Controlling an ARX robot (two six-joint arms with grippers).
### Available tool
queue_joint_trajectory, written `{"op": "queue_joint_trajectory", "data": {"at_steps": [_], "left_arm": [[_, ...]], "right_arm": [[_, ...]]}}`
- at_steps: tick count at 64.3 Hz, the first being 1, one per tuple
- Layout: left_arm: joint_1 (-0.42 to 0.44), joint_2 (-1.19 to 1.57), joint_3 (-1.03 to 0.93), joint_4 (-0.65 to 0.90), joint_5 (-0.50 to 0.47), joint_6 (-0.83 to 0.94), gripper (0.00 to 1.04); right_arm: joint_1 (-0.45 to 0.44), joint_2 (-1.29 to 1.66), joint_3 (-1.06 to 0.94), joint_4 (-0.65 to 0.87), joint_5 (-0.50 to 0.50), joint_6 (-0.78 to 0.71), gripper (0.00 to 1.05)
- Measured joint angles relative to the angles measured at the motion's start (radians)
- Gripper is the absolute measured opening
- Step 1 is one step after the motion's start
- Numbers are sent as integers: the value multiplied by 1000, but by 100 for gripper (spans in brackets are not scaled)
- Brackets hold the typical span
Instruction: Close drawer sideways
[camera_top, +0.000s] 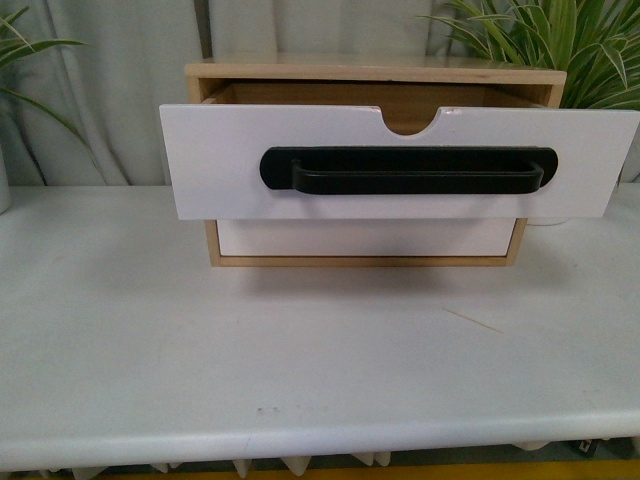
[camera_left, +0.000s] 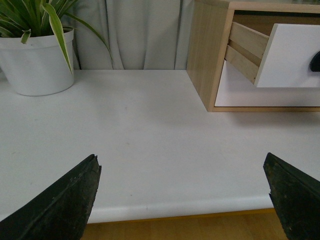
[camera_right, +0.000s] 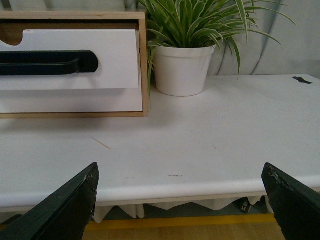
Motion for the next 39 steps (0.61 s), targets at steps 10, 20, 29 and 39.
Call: {"op": "queue_joint_trajectory", "data": {"at_steps": [10,20,29,39], "left_arm": [[0,0,0,0,0,0,99],[0,0,0,0,0,0,99],[0,0,0,0,0,0,99],[0,0,0,0,0,0,99]], "right_arm": [[0,0,0,0,0,0,96],[0,0,0,0,0,0,96],[0,0,0,0,0,0,96],[0,0,0,0,0,0,96]]}}
